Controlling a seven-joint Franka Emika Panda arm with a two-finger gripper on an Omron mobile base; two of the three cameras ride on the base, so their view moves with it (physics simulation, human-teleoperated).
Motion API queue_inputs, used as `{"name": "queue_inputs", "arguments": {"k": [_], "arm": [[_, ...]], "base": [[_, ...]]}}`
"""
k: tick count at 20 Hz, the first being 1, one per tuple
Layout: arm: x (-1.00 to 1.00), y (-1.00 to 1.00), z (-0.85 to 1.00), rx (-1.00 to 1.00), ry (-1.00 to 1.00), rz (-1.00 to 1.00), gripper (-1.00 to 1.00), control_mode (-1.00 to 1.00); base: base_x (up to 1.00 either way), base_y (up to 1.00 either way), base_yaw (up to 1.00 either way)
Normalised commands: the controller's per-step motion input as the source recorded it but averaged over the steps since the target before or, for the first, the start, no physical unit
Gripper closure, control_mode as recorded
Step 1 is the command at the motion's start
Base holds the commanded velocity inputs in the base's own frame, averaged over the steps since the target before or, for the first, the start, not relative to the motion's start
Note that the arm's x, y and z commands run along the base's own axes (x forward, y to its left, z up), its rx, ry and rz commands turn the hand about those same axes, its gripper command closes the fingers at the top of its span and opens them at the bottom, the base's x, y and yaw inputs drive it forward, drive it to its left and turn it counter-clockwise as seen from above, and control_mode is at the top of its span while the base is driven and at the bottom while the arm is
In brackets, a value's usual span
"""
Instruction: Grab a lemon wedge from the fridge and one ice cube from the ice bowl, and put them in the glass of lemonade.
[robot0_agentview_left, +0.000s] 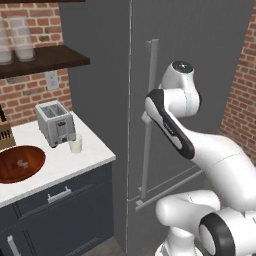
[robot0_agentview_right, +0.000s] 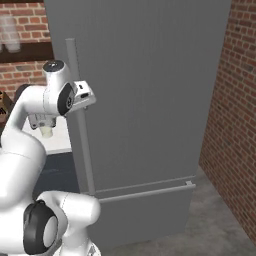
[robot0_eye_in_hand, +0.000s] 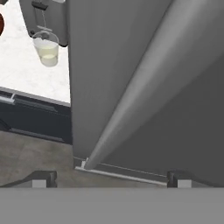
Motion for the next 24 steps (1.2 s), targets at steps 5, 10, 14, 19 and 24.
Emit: {"name": "queue_inputs", "arguments": {"k": [5,10,14,19,24], "arm": [[0.51,0.00,-0.08,0.04,-0.07,0.00,-1.00,-1.00],[0.46,0.00,-0.16,0.08,-0.02,0.00,-1.00,-1.00],[0.36,0.00,-0.15,0.08,-0.01,0.00,-1.00,-1.00],[0.25,0.00,-0.22,0.15,-0.01,0.00,-1.00,-1.00],[0.02,0.00,-0.35,0.14,-0.06,0.00,-1.00,-1.00]], "base": [[0.00,0.00,0.00],[0.00,0.00,0.00],[0.00,0.00,0.00],[0.00,0.00,0.00],[0.00,0.00,0.00]]}}
